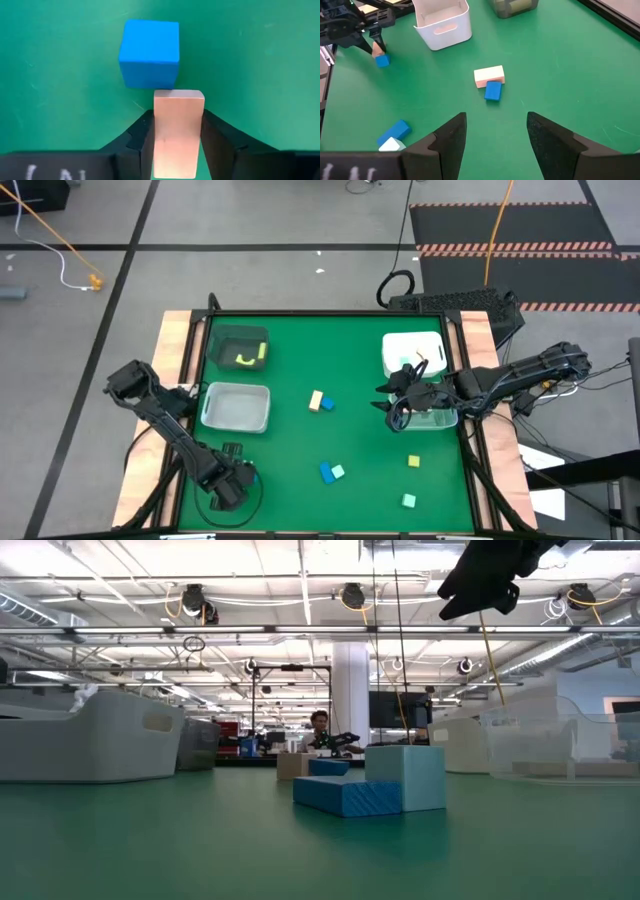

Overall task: Sort & place blocks by color
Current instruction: Put the small pink rectangular block into the transparent bin

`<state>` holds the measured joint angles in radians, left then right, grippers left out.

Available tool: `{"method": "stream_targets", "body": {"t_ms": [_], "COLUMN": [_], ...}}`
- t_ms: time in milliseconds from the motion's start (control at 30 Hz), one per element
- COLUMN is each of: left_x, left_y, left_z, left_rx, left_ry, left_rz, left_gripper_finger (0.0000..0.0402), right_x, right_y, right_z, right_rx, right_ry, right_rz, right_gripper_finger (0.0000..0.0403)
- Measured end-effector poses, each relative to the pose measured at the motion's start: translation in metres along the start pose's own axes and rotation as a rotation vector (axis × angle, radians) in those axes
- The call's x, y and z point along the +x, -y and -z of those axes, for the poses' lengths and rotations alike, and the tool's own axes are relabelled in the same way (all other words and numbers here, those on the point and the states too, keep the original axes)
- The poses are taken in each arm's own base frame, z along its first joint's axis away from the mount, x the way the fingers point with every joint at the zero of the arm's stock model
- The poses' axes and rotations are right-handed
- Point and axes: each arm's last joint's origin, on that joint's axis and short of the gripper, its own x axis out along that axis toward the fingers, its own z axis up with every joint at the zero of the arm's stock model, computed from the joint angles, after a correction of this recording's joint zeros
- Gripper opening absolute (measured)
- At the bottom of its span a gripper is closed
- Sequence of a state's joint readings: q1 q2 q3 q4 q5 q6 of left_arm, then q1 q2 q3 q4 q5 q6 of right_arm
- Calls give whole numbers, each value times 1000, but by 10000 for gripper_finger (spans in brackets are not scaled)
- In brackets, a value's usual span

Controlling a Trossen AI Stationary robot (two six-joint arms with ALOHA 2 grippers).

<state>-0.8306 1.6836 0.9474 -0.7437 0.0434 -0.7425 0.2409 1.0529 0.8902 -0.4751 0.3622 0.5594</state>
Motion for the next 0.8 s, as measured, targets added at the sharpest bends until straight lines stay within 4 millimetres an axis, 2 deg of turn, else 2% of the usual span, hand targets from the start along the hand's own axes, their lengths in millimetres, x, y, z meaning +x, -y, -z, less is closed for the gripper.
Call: {"method": "stream_targets", "body": {"t_ms": [233, 367, 567, 800], "left_x": [-1, -12, -44, -91], "left_y": [-3, -5, -19, -53], "left_z": [-2, -3, -6, -10], "left_rx": [-117, -182, -277, -409], "left_ry": [-59, -40, 71, 387], "left_rz": [64, 96, 155, 103], "left_gripper_finger": [126, 126, 126, 126], "right_x": [0, 0, 0, 3], "right_y": [0, 0, -2, 5], "right_z": [0, 0, -6, -19], "right_rx": [-3, -3, -20, -28], "right_ry": [0, 2, 57, 132], "right_rz": [0, -2, -28, -11], "right_gripper_finger": [201, 201, 201, 201]}}
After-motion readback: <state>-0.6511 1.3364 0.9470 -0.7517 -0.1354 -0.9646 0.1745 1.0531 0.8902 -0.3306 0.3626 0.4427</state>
